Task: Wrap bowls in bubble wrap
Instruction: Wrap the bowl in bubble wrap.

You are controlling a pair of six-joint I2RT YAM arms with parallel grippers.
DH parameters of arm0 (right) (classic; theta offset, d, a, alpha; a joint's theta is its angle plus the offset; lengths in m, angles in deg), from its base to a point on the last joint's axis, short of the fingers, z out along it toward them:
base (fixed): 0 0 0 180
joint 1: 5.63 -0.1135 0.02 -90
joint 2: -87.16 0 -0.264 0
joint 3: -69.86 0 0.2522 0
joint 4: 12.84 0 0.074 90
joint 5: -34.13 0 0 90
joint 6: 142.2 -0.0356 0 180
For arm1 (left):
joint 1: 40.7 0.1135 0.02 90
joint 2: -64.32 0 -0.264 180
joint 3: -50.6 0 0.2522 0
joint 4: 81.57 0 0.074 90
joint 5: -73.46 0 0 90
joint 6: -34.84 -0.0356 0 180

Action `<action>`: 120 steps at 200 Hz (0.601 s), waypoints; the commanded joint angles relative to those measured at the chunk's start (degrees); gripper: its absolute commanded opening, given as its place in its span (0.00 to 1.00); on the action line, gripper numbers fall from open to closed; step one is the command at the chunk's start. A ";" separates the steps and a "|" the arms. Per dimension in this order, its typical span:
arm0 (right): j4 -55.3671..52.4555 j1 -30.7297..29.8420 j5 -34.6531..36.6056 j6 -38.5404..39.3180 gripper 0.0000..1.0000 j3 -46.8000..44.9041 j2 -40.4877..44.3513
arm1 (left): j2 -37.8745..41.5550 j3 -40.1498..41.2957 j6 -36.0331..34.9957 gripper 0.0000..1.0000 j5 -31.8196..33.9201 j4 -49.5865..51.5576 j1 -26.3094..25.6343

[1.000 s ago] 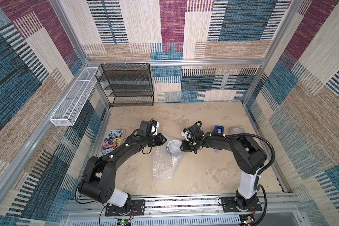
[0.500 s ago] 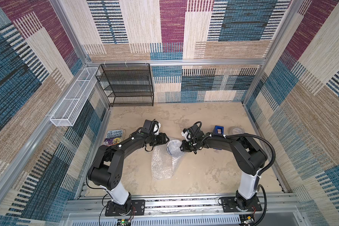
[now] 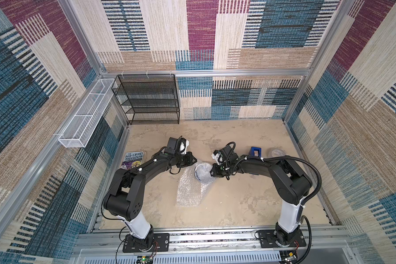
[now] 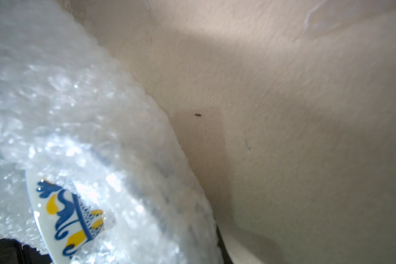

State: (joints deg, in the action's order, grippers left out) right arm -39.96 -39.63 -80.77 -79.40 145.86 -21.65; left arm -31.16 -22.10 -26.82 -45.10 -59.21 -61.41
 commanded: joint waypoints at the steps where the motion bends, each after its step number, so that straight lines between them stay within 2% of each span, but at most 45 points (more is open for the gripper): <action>1: -5.55 -0.10 6.63 0.18 0.00 -0.16 -1.20 | 2.39 1.05 -0.28 0.14 -1.62 -1.33 -1.15; 67: -6.23 -0.36 6.93 -0.02 0.00 0.96 -2.17 | 6.08 3.71 0.60 0.13 -1.56 -1.08 -6.30; 120: -6.06 -1.66 7.07 -0.25 0.00 1.35 -2.81 | 2.88 4.44 2.72 0.12 -1.67 -4.35 -9.90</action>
State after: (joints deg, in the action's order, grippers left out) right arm -40.57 -40.37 -80.88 -79.16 147.54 -23.07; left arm -26.90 -17.69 -26.21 -41.69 -60.43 -69.98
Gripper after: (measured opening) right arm 0.110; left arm 0.118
